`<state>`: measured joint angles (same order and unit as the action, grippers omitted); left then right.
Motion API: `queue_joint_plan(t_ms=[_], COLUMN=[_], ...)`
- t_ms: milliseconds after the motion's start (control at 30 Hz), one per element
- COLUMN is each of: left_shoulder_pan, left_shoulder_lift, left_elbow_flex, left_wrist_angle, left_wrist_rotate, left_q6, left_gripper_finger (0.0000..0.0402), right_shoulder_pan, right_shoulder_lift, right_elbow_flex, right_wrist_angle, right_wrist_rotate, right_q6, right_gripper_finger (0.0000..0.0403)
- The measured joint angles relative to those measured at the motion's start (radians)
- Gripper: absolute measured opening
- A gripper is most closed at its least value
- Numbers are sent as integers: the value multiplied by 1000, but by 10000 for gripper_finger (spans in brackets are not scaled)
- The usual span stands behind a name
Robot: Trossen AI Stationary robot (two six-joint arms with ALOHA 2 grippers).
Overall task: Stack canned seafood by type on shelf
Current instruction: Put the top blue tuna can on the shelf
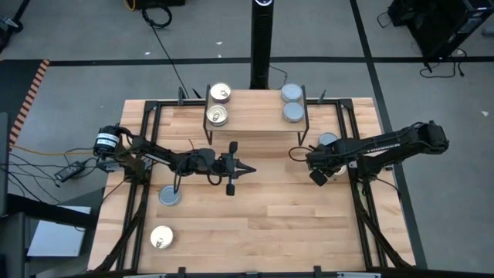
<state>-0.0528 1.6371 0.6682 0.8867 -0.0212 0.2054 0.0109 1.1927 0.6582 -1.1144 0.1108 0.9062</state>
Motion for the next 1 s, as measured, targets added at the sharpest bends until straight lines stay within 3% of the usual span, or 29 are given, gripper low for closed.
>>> queue_joint_plan(t_ms=[667,1000], left_shoulder_pan=[0,0], left_shoulder_lift=[0,0], left_elbow_flex=[0,0], left_wrist_angle=[-4,-7], left_wrist_rotate=[0,-1], left_q6=[-1,-1], left_gripper_finger=[6,6], right_shoulder_pan=[0,8], right_shoulder_lift=[42,75], right_elbow_flex=[-5,81], right_wrist_angle=[20,123], right_wrist_rotate=[-3,-39], right_q6=[60,-62], right_gripper_finger=[84,82])
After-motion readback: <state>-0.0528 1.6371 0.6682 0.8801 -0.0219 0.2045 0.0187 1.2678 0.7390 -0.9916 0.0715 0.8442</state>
